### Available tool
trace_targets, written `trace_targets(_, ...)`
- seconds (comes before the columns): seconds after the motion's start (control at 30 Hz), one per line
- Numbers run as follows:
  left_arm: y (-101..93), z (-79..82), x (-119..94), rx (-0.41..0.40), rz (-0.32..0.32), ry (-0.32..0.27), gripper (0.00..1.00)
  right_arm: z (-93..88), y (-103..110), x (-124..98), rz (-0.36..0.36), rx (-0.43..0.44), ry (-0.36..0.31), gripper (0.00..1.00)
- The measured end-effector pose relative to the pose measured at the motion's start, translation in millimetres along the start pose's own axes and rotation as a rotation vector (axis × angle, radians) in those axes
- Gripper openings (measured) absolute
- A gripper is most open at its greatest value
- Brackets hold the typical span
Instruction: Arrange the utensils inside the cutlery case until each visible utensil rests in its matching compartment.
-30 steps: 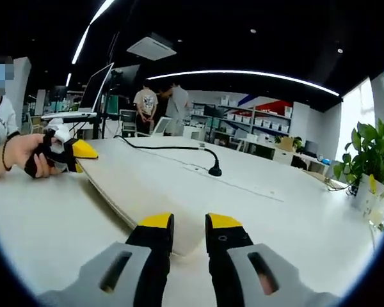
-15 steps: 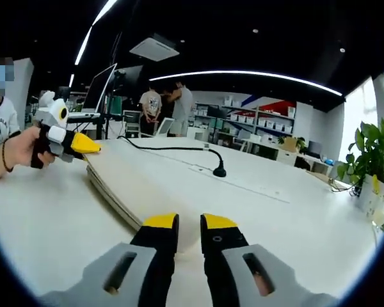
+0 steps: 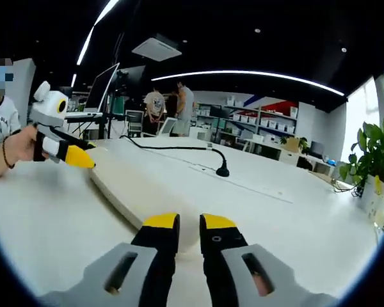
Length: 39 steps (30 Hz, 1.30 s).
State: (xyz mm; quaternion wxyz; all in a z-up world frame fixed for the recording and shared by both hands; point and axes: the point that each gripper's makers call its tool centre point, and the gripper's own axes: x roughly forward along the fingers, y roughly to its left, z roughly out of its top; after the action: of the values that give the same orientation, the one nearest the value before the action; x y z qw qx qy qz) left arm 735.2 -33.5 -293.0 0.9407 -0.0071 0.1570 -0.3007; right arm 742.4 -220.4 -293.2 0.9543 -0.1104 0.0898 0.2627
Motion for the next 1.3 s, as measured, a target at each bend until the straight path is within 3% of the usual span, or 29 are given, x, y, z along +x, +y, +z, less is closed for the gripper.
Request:
trace_targets(0.1, 1.3, -4.8, 3.3, -0.03, -0.019, 0.026, 0.61, 0.6, 2.9, 0.2, 0.013, -0.006, 0.004, 0.11)
trace_targets(0.2, 15.7, -9.6, 5.3, -0.01, 0.019, 0.054, 0.57, 0.3, 3.9, -0.1, 0.015, -0.006, 0.005, 0.11)
trace_targets(0.23, 16.5, -7.0, 7.3, -0.014, 0.009, 0.034, 0.57, 1.0, 4.1, 0.2, 0.018, -0.006, 0.003, 0.11)
trace_targets(0.5, 20.5, -8.1, 2.2, -0.08, -0.023, 0.055, 0.51, 3.7, 13.4, -1.3, 0.04, -0.028, 0.0, 0.1)
trace_targets(0.57, 16.8, -5.1, -3.8, 0.002, -0.064, 0.057, 0.43, 4.1, 15.6, -2.7, 0.034, -0.04, 0.004, 0.11)
trace_targets(0.63, 14.3, -1.5, -12.5, 0.051, -0.043, 0.03, 0.35, 4.1, 17.6, -3.2, 0.034, -0.053, 0.006, 0.1)
trace_targets(0.77, 16.3, 14.6, -17.4, -0.026, -0.068, -0.064, 0.29, 2.9, 20.7, -3.9, 0.044, -0.022, -0.002, 0.09)
trace_targets(0.83, 17.8, 15.1, -18.4, -0.026, -0.072, -0.064, 0.22, 3.1, 23.6, -4.1, 0.051, -0.03, 0.002, 0.08)
trace_targets(0.93, 20.9, 19.4, -13.9, 0.002, -0.068, -0.066, 0.21, 3.6, 29.5, -4.2, 0.07, -0.093, 0.029, 0.04)
trace_targets(1.1, -3.6, 18.1, -15.6, 0.038, -0.098, -0.013, 0.13, 1.2, 37.8, -3.3, 0.124, -0.219, 0.142, 0.0)
trace_targets(1.23, 3.1, 16.9, -13.9, 0.146, -0.09, 0.106, 0.11, 0.5, 40.5, -3.2, 0.145, -0.21, 0.18, 0.0)
trace_targets(1.3, -3.6, 11.8, -13.9, 0.181, -0.102, 0.147, 0.11, -0.9, 41.1, -3.9, 0.161, -0.196, 0.194, 0.0)
